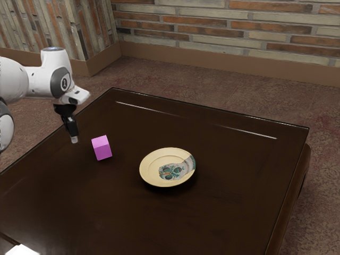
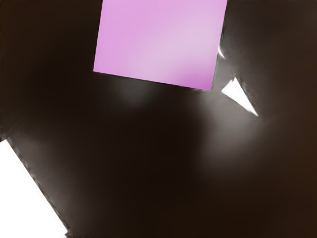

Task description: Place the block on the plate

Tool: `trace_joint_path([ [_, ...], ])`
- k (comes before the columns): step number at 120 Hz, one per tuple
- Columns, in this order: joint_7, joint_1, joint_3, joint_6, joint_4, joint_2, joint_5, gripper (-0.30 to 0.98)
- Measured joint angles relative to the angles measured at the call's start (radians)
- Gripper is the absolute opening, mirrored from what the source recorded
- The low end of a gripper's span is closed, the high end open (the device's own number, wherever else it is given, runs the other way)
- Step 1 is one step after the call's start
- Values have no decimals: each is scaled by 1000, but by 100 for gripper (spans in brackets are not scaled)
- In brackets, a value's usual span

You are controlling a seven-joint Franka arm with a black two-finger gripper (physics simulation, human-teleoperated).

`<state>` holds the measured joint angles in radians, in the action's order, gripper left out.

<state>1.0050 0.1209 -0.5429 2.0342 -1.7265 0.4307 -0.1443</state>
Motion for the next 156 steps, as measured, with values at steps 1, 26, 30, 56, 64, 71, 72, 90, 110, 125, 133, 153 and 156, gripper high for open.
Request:
trace_joint_path([
  [1,3,-2,0,0,1,3,0,69],
  [26,70,-20,14,7,97,77,-25,69],
  [30,78,-20,26,7,121,87,-33,69],
  [56,125,-20,70,-3,228,167,-87,69],
  [64,137,-19,78,-2,231,187,-100,69],
  [71,147,-20,82,1,232,202,-108,69],
  [72,148,-20,83,1,232,204,-109,69],
  [90,169,-20,93,8,231,229,-121,69],
  [110,188,-22,96,21,219,249,-133,69],
  [125,201,-38,98,32,216,278,-142,69],
  [133,207,-41,99,37,216,284,-144,67],
  [153,219,-50,100,42,217,288,-149,53],
  [156,220,-52,100,43,217,289,-150,50],
])
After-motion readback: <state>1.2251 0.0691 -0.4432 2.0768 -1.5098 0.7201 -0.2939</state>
